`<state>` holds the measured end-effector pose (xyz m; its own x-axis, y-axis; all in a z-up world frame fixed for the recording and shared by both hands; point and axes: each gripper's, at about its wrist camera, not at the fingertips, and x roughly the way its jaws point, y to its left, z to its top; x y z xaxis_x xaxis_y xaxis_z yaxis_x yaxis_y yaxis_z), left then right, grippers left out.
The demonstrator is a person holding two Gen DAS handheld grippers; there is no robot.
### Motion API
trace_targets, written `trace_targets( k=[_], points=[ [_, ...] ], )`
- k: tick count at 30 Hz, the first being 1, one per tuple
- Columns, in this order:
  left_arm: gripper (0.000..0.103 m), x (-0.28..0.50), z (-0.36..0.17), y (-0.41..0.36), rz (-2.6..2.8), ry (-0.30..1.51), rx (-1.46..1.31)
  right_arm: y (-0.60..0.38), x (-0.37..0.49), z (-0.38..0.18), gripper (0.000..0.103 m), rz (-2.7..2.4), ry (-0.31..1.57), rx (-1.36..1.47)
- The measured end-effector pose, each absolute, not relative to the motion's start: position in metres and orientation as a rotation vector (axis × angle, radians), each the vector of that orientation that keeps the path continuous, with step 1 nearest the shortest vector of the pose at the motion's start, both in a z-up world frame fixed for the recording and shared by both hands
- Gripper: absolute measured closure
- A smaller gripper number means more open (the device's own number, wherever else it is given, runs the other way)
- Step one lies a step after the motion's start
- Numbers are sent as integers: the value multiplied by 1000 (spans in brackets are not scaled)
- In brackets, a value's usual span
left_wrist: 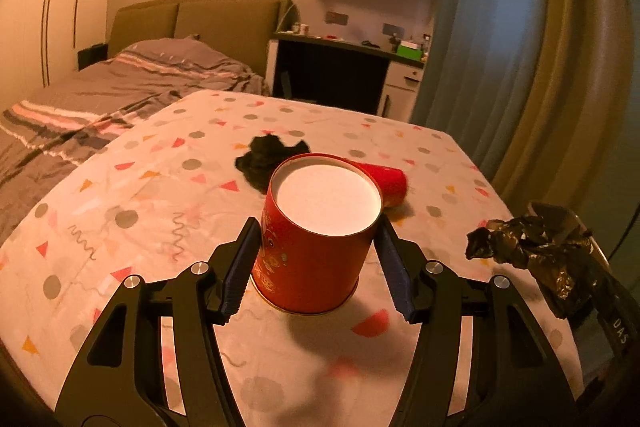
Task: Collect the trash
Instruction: 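Carry the red cup and black bag over the grey bin with both tools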
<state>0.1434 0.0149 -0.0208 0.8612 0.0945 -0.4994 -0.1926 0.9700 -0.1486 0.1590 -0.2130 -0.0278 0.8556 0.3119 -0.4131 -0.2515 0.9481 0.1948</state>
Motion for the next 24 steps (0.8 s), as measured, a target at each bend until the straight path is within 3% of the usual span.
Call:
trace_targets(
  k=[24],
  points=[
    [46, 158, -6, -98, -54, 495, -113, -290, 140, -25, 95, 182, 402, 197]
  ],
)
